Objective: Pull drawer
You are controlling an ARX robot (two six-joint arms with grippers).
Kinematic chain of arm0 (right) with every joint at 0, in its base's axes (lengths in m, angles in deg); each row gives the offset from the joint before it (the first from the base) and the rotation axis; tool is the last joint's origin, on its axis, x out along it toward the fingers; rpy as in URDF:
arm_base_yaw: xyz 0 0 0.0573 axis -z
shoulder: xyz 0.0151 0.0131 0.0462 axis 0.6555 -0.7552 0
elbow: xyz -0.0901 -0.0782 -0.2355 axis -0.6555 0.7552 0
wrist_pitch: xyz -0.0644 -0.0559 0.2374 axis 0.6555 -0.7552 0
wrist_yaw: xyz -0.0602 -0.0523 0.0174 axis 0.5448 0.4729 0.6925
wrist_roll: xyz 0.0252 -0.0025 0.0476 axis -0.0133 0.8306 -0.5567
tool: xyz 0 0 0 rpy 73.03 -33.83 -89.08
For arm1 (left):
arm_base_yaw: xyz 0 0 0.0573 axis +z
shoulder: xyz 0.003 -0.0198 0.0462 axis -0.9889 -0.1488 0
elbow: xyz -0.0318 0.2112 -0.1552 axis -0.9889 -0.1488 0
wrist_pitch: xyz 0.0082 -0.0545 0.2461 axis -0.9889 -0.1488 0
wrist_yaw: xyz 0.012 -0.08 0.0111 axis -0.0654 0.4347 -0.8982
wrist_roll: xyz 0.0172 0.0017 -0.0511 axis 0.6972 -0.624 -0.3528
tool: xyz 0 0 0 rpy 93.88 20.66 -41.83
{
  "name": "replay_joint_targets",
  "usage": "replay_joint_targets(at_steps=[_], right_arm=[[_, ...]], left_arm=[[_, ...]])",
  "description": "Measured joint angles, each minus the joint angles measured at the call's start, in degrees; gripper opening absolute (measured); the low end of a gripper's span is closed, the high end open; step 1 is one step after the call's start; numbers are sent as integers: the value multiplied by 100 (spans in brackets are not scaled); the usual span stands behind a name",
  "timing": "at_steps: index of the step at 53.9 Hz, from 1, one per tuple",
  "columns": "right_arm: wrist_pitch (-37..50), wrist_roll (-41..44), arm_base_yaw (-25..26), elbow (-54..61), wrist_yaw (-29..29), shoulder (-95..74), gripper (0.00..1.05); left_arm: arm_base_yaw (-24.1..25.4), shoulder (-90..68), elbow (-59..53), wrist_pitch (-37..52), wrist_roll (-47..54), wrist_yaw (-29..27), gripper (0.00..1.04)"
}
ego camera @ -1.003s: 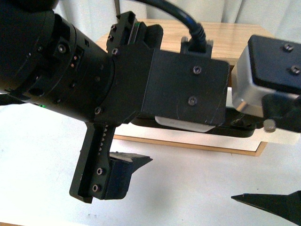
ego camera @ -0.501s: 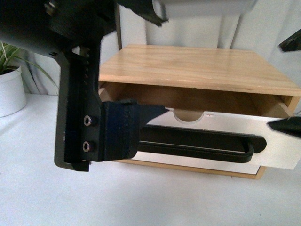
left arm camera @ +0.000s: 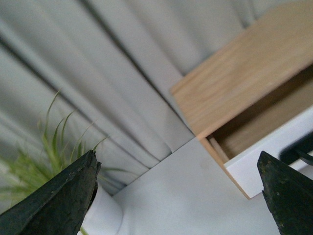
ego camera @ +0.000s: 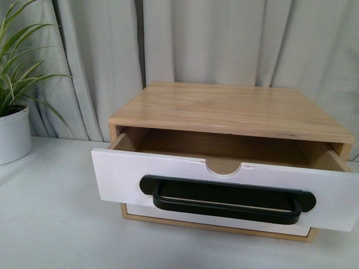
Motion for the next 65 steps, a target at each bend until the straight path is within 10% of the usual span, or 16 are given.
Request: replay_joint_targets(at_steps=[9,22,29,48,65], right_arm=[[20,-1644,1019,699,275,1049,96],[-79,-2267,1095,758,409,1178,91],[-162,-2638,645,1102,1023,1648,67],[-146,-2758,-826,1725,2651,2221,1],[-116,-2774,-1235,1987,2822,2448,1]], left_arm=[[883,1744,-907,-1071,-2149,-734,99],[1001,1930,-931,-1121,-2782,-789,99],[1880,2247,-920,-2039,-3246,715,73],[1993,2981,-1274,-2352,-3386,835,7],[1998,3143,-1456,-2339,-3429,828,4]])
